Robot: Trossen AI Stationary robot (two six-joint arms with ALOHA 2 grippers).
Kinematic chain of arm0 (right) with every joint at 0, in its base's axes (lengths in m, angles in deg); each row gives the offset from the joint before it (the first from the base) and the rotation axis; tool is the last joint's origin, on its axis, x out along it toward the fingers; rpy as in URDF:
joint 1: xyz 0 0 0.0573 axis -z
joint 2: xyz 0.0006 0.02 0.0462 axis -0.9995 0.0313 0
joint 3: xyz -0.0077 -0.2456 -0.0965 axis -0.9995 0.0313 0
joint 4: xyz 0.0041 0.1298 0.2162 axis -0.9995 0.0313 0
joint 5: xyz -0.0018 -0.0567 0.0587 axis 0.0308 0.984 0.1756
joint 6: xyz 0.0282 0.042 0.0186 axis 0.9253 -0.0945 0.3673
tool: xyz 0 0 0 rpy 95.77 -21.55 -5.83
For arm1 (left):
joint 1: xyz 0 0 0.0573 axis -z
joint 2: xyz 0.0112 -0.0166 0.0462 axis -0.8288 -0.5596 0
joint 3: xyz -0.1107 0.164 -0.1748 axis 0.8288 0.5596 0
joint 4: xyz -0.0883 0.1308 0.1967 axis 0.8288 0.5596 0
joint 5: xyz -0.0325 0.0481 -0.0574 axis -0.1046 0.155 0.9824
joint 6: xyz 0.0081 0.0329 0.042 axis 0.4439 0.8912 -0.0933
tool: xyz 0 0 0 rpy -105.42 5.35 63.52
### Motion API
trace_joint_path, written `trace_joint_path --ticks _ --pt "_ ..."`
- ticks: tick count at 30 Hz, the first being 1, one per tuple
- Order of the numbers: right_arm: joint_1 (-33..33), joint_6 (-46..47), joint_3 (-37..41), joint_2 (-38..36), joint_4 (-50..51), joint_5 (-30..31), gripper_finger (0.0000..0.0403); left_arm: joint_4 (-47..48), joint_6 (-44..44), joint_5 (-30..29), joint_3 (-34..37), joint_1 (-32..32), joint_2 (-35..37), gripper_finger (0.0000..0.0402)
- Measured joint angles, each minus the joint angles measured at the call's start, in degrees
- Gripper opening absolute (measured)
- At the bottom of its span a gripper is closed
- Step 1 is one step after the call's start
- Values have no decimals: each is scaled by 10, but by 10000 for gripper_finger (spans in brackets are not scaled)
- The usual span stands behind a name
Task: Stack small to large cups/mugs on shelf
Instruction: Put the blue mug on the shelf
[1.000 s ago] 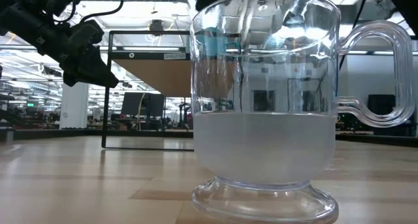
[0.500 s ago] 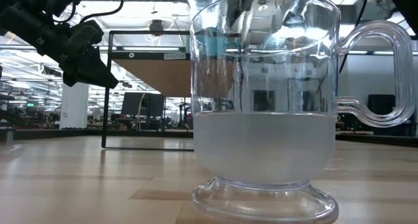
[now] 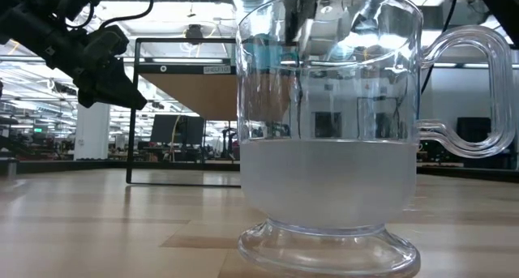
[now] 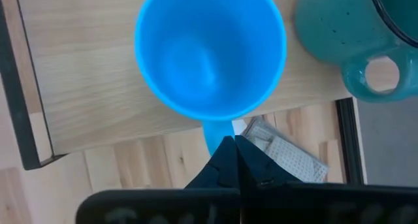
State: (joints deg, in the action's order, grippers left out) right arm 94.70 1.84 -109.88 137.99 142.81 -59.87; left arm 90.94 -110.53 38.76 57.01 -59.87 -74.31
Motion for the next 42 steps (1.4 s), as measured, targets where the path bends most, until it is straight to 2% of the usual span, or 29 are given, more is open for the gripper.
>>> trace_joint_path --ticks 19,26,31,36,42 --pt "1 34 0 0 0 -9 0 0 0 0 0 0 0 90" --pt "-15 50 0 0 13 -65 0 0 0 0 0 0 0 90" --pt "-35 82 -2 18 1 -63 0 0 0 0 0 0 0 90" --pt "-54 76 -3 33 -5 -18 0 -2 6 0 0 0 0 90" --pt "-46 78 -2 41 6 -20 0 -1 7 2 0 0 0 90"
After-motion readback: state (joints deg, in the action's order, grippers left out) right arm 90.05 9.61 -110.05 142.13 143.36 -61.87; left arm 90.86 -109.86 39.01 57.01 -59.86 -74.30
